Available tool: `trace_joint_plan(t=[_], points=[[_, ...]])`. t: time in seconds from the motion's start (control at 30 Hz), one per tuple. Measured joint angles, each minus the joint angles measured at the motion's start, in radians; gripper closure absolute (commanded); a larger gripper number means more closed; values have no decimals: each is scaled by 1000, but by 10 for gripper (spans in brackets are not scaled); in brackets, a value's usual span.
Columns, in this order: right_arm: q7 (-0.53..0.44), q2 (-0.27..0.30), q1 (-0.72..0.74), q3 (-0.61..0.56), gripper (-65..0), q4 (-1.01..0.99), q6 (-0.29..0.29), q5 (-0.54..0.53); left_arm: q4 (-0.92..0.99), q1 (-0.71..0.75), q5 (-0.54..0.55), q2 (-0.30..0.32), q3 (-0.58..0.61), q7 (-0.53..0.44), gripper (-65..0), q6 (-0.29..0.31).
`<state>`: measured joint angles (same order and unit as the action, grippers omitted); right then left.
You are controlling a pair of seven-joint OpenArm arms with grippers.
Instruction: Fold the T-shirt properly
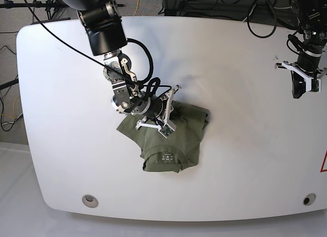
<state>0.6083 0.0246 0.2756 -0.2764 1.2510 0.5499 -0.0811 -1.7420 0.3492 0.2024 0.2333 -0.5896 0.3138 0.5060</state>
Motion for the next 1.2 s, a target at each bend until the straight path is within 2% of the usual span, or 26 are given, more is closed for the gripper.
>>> trace_joint_plan(t=[0.13, 0.3, 0.43, 0.6, 0.7, 0.9, 1.1, 1.2], points=[[18, 13, -14, 0, 0, 54, 0, 6, 0, 2, 0, 0, 0, 0, 0, 0], [24, 58, -58, 3, 0, 197, -1, 6, -6, -1, 0, 0, -1, 0, 0, 0], [39, 80, -110, 58, 0, 336, -1, 2, -30, -1, 1, -5, -26, 3, 0, 4], [157, 90, -172, 164, 0, 523, 0, 11, -61, -4, 6, -28, -106, -1, 0, 3], [209, 95, -221, 259, 0, 651, 0, 14, -73, -9, 4, -51, -196, 3, 0, 8], [213, 114, -335, 480, 0, 755, 3, -1, -80, -29, 3, -86, -420, 3, 0, 0], [228, 112, -431, 839, 0, 744, -3, 26, -55, -75, 2, -99, -668, 1, 0, -10], [205, 115, -465, 983, 0, 743, -1, 29, -16, -74, 3, -99, -748, 53, 0, -2]])
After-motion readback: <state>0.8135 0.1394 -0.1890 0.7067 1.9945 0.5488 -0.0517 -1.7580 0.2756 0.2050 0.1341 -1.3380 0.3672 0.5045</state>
